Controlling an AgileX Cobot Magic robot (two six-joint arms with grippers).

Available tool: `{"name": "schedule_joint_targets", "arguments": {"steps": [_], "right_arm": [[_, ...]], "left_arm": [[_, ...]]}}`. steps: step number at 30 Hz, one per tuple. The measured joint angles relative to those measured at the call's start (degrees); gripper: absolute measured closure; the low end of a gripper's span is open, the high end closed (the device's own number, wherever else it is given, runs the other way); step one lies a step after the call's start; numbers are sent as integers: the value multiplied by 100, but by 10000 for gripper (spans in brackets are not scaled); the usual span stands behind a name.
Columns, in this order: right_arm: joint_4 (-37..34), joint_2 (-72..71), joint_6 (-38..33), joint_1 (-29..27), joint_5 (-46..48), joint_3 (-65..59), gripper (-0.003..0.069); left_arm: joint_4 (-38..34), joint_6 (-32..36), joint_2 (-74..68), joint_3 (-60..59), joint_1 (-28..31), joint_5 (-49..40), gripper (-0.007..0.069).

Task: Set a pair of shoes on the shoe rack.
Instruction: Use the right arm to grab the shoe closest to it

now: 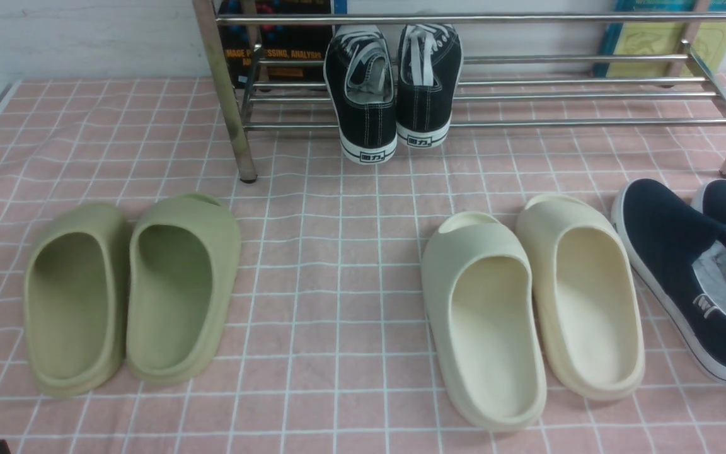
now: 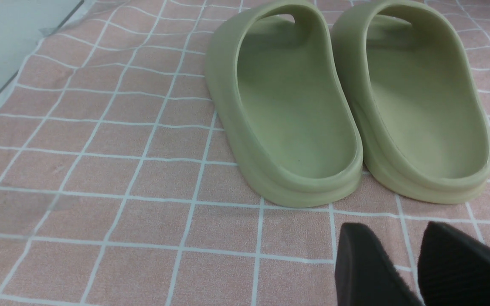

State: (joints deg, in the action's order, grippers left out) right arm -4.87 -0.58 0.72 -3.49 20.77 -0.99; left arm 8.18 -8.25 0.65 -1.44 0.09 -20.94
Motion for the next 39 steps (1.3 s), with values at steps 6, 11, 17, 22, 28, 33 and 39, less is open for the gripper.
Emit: {"name": "schedule_joint_targets", "arguments": {"steps": [6,11,17,22,28,33,39], "right_arm": [[-528,0,0,0,5,0,419],[-1336,0,139,0,44,0,419],[-3580,0,1074,0,202,-32,419],[-4607,0,1262,0,110,-35,419],[-4611,0,439,0,-243,-12,426],[-4232,229,-398,0,-59,679,541],[-1773,2514,-568,0,1998,3100,678]], "left_arm": [[0,0,0,0,0,0,387],[0,0,0,0,0,0,387],[0,0,0,0,0,0,387],[0,0,0,0,0,-2,387],[0,0,0,0,0,-2,387],[0,0,0,0,0,-2,387],[0,0,0,0,0,-6,387]]}}
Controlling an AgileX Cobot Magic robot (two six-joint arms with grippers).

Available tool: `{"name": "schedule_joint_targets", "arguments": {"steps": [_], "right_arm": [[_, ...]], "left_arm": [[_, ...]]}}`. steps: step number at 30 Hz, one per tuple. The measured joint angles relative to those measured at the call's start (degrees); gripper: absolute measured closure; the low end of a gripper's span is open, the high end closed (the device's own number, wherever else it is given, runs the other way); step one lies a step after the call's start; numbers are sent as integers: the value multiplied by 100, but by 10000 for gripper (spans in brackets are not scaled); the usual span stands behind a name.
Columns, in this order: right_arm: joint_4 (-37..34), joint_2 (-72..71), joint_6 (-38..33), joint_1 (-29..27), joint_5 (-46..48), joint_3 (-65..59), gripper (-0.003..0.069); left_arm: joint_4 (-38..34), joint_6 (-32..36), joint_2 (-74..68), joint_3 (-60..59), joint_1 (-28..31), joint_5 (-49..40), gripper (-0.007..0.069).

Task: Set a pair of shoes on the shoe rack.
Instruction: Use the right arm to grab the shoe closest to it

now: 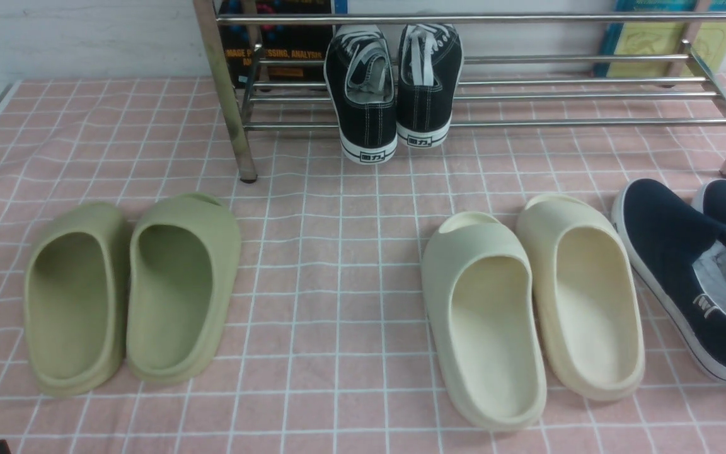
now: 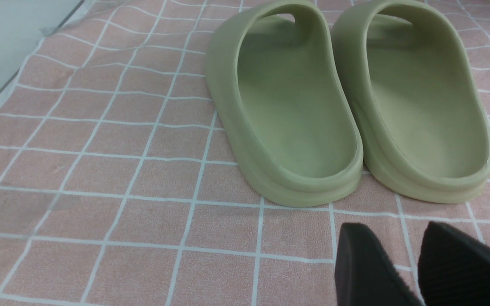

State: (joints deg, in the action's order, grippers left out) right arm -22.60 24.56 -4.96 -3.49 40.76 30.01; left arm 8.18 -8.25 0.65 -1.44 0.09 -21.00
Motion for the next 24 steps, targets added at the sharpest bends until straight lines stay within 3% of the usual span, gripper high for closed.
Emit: {"name": "schedule_joint_targets", "arguments": {"steps": [5,8,15,18,21,22,24], "right_arm": [[1448,2002,-120,0,2082,1923,678],[1704,2762,-276,0,2627,2504,678],[1646,4592,-567,23,2524,3025,648],[1645,5126,-678,155,2367,3045,580],[1745,5701,-725,511,2166,3155,408],[1760,5734,-725,558,2148,3171,396],[2012,6156,-738,799,1867,3275,263]], "left_arm": [[0,0,0,0,0,0,387],[0,0,0,0,0,0,387],[0,0,0,0,0,0,387],[1,0,0,0,0,0,387],[1,0,0,0,0,0,386],[1,0,0,0,0,0,386],[1,0,0,0,0,0,385]]}}
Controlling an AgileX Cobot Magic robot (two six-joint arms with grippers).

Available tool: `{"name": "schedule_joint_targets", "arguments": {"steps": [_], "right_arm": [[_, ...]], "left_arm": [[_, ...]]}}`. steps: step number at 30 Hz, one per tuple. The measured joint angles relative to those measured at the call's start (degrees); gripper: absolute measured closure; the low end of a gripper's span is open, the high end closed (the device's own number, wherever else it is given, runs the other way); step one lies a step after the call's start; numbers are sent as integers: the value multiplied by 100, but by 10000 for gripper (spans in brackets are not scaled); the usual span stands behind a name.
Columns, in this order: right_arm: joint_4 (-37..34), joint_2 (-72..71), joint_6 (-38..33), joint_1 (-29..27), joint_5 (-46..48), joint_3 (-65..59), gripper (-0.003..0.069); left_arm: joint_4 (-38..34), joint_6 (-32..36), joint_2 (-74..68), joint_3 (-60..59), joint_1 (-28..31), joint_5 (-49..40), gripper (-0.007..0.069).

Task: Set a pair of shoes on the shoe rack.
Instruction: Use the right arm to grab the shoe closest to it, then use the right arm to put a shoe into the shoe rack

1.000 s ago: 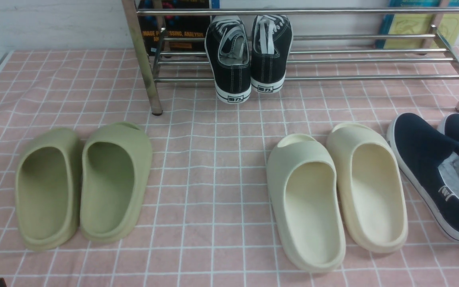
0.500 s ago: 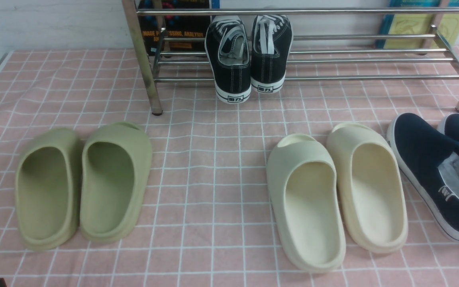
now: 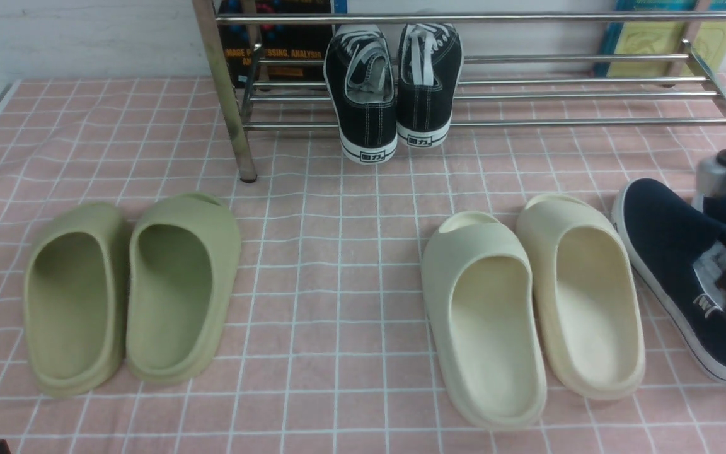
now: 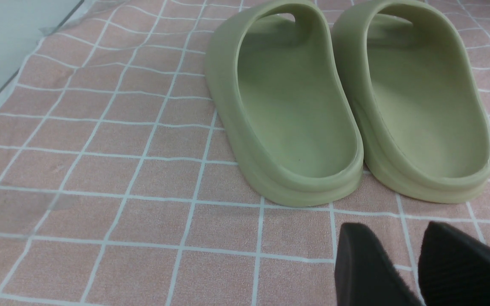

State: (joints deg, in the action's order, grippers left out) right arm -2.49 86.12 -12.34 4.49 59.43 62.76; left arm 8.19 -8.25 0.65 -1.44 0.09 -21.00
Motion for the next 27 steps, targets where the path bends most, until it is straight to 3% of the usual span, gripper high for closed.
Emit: {"name": "schedule_joint_targets", "arguments": {"steps": [3,6,8,10,16,23,27], "right_arm": [[320,457,194,81,-350,49,176],[546,740,385,81,-488,55,168],[715,991,485,81,-578,55,195],[761,1196,534,81,-667,55,272],[661,1265,533,98,-769,61,625],[569,960,533,98,-98,505,629],[346,747,488,104,474,1351,629]], "left_arm": [[0,0,0,0,0,0,385],[0,0,0,0,0,0,385],[0,0,0,0,0,0,385],[0,0,0,0,0,0,385],[5,0,0,0,0,0,385],[5,0,0,0,0,0,385],[5,0,0,0,0,0,385]]}}
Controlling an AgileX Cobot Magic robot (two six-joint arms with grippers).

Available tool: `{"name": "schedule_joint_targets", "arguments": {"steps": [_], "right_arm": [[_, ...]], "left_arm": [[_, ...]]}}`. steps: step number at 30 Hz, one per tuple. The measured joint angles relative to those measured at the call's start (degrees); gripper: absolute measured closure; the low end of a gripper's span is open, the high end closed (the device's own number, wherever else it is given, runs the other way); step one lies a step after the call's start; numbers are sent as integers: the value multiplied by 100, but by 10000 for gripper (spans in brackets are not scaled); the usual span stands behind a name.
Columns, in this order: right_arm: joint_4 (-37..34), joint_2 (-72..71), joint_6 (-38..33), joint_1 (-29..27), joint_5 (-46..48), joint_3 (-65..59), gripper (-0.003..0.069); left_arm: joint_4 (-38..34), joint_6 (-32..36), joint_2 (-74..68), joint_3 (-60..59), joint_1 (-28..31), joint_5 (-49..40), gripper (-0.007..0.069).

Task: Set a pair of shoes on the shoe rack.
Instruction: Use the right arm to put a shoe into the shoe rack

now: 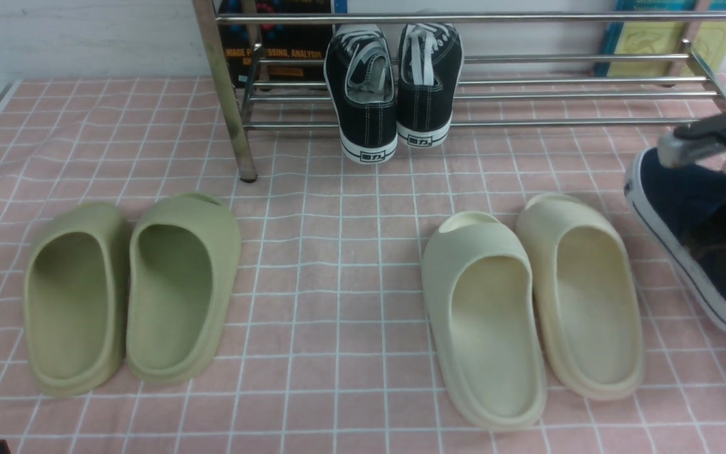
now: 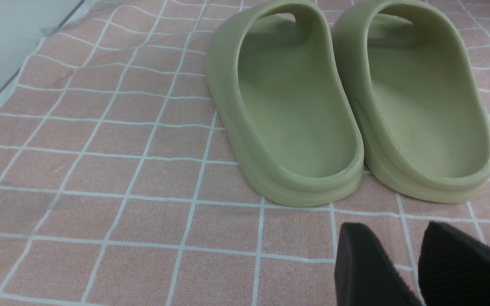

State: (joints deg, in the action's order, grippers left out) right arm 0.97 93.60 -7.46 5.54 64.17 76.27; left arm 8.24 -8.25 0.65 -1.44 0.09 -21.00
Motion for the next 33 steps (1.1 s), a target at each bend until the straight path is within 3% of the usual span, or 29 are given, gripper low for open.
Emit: {"name": "schedule_joint_targets", "arguments": {"steps": [10,25,33], "right_arm": [[-349,967,-249,5,457,1750,629],[-983,3803,-242,5,813,5905,629],[-1035,4233,-231,40,745,6494,629]], "left_arm": [[0,0,0,0,0,0,385],[0,0,0,0,0,0,385],[6,0,0,0,0,0,385]]}}
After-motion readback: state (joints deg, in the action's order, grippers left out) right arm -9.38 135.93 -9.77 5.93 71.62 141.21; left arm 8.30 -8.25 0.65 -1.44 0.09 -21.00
